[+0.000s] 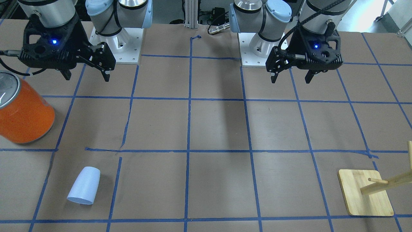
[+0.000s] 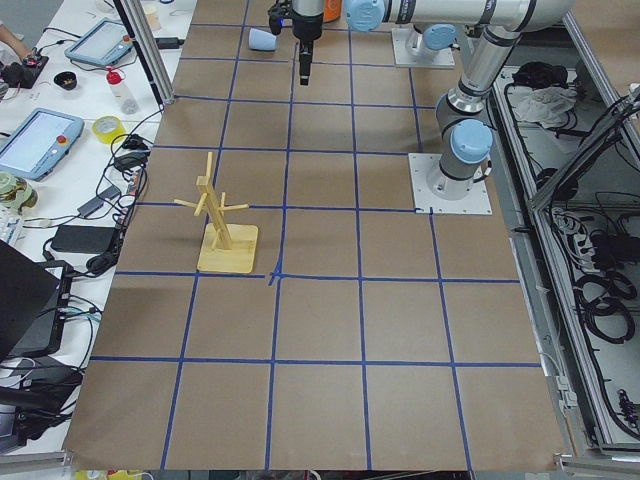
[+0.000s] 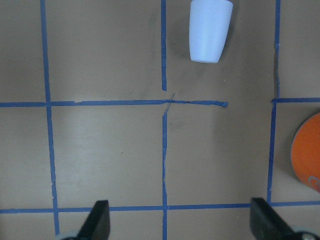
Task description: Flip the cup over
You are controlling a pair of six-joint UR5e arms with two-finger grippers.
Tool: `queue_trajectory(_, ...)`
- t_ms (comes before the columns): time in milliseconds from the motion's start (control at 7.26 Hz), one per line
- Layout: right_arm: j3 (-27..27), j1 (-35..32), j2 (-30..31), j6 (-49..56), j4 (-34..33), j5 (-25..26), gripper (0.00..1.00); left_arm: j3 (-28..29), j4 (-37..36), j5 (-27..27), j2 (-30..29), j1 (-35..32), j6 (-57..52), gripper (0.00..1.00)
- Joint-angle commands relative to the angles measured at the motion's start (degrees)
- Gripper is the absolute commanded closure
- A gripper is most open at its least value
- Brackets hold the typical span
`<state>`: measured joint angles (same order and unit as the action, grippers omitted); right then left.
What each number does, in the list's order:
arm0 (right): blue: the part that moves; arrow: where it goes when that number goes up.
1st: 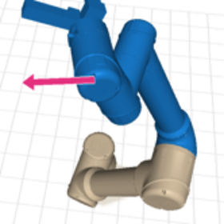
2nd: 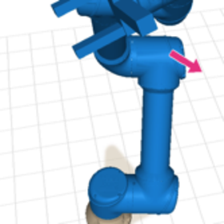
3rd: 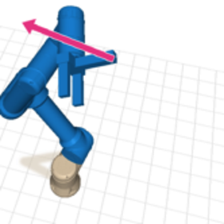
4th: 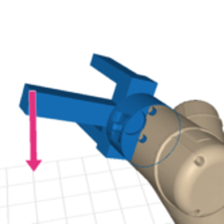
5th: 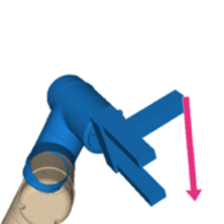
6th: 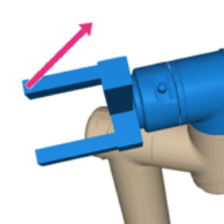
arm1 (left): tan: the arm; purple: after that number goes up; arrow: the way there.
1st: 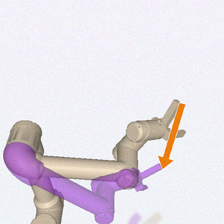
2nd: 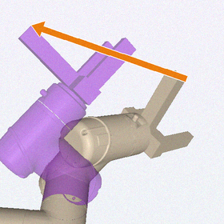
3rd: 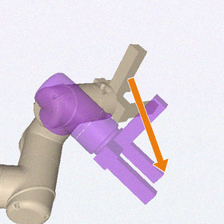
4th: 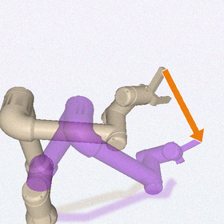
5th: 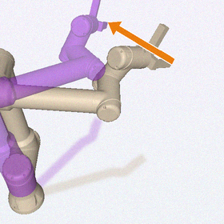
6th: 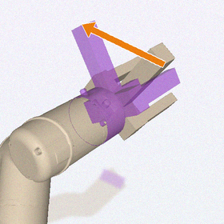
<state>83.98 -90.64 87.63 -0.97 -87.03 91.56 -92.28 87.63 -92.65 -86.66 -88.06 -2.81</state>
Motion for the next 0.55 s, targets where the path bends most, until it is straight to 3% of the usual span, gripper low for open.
queue_trajectory(0,0.31,0.37,-6.47,-0.95,-9.05,0.63,0.0,0.0,0.0,0.01,0.0,0.0,0.0,0.0)
queue_trajectory(413,2.58,2.83,-13.35,-5.97,-18.32,1.25,0.0,0.0,0.0,0.01,0.0,0.0,0.0,0.0)
